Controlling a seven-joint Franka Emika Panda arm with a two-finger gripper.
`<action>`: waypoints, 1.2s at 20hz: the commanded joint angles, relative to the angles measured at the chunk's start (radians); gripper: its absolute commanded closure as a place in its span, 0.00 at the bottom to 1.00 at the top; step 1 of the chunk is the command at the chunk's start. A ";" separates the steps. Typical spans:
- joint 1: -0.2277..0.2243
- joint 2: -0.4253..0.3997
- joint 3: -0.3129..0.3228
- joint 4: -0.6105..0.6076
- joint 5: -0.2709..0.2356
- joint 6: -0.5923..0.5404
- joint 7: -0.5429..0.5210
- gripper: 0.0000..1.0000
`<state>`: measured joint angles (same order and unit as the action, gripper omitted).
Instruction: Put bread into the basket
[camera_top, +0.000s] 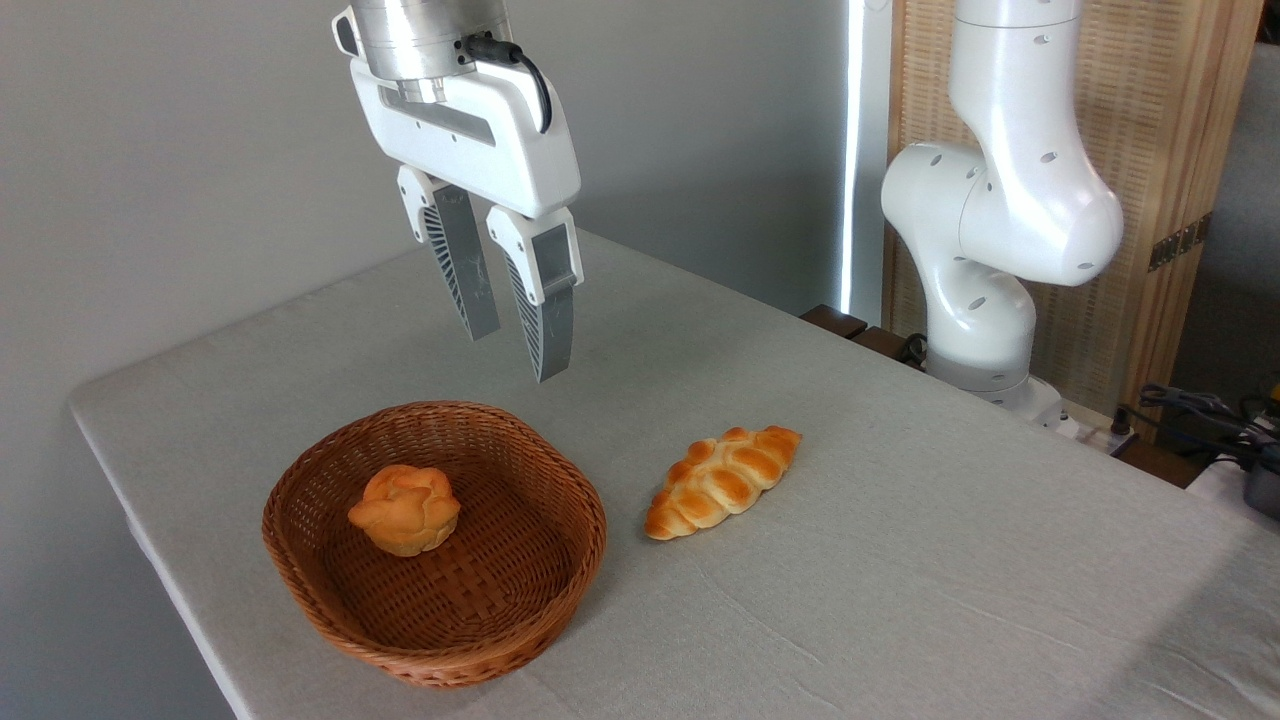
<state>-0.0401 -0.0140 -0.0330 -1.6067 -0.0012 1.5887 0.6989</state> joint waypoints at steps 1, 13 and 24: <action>0.005 0.016 0.002 0.018 0.001 0.010 -0.004 0.00; 0.005 0.011 0.002 0.018 0.000 0.007 -0.006 0.00; 0.005 0.011 0.002 0.018 0.000 0.008 -0.006 0.00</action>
<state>-0.0398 -0.0107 -0.0318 -1.6066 -0.0012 1.5927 0.6989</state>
